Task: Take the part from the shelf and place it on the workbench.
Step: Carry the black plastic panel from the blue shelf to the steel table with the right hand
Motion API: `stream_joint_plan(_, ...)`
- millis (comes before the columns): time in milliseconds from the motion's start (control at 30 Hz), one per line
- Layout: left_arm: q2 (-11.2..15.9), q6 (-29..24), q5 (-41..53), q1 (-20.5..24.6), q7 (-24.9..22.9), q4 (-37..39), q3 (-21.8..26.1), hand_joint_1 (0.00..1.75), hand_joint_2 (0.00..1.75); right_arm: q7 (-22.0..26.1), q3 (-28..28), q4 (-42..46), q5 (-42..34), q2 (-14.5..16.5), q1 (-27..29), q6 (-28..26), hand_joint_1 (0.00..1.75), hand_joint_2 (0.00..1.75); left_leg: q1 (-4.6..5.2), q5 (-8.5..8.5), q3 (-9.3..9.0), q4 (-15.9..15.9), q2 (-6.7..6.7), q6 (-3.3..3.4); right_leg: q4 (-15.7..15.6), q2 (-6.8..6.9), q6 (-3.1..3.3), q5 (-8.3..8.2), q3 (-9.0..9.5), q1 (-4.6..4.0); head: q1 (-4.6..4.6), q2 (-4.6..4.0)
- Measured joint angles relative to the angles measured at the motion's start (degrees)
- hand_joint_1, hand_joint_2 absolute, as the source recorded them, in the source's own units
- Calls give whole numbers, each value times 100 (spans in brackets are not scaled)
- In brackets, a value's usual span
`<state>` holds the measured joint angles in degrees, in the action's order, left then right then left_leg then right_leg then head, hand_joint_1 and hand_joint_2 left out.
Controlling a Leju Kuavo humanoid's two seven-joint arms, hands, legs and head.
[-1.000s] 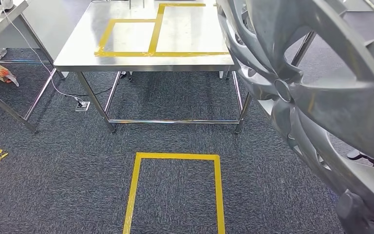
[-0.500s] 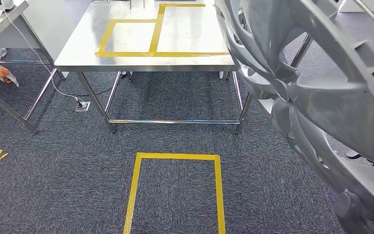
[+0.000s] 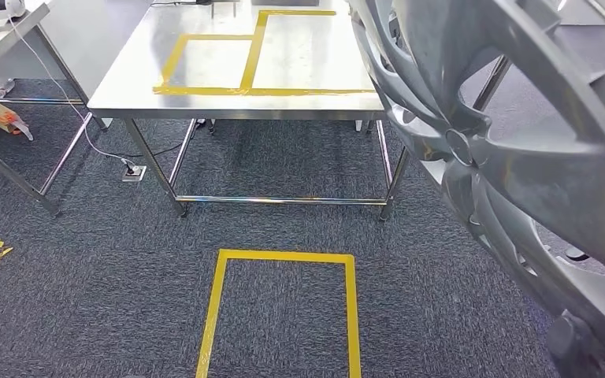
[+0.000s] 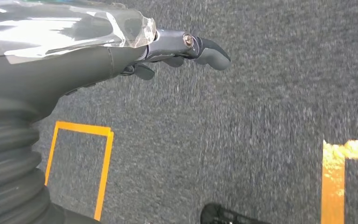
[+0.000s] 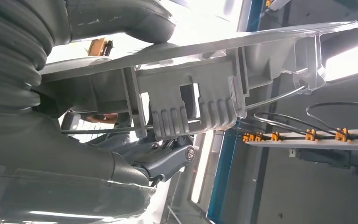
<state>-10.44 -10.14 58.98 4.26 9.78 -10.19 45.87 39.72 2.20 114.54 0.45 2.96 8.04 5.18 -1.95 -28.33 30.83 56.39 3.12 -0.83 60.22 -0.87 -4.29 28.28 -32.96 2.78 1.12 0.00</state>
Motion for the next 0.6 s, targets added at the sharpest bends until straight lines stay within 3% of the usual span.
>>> stream_joint_plan(67,8,-2,-9,-1,-16,-1,3,0,175,-1,-4,-21,-18,-8,0,6,175,175,12,-66,34,72,20,-78,-66,-34,111,32,37,-16,-9,0)
stream_joint_plan(133,-2,-4,-12,-2,-29,-2,3,0,175,-6,-8,-27,-26,-14,-6,7,175,175,-7,-83,41,85,13,-104,-45,-19,248,52,31,-26,-87,0)
stream_joint_plan(200,-3,-5,-12,3,-41,-2,3,0,175,-7,-19,-31,-30,-16,-19,7,175,175,-15,-203,160,324,-112,-118,-43,8,329,68,52,-36,-149,0)
stream_joint_plan(300,-3,-7,-12,13,-47,-2,3,0,175,-7,-36,-32,-33,-16,-29,7,175,175,1,-617,794,1455,-268,-113,-45,58,406,122,85,-81,-240,0)
stream_joint_plan(333,-3,-7,-12,11,-47,-2,4,0,175,-7,-39,-34,-34,-16,-31,7,175,175,9,-667,998,1759,-272,-97,-45,70,422,147,102,-100,-259,0)
stream_joint_plan(367,-3,-7,-12,7,-47,-2,6,0,175,-7,-42,-36,-34,-16,-31,9,175,175,23,-602,1101,1853,-273,-67,-46,79,432,176,132,-119,-275,0)
stream_joint_plan(400,-3,-7,-12,4,-47,-2,8,0,175,-7,-45,-37,-34,-16,-33,11,175,175,47,-435,1085,1716,-274,-22,-48,87,434,209,176,-137,-290,0)
stream_joint_plan(467,1,-7,-12,2,-47,-2,12,0,175,-7,-52,-39,-34,-16,-46,15,175,175,130,6,790,993,-294,121,-58,102,427,283,276,-151,-315,0)
stream_joint_plan(500,1,-8,-12,5,-46,-2,13,0,175,-7,-54,-40,-36,-17,-56,15,175,175,175,117,633,651,-322,190,-65,107,408,320,308,-161,-315,0)
stream_joint_plan(600,3,-11,-12,20,-42,-4,15,0,175,-7,-56,-44,-44,-18,-71,16,175,175,253,47,439,244,-361,261,-91,125,296,338,391,-156,-329,0)
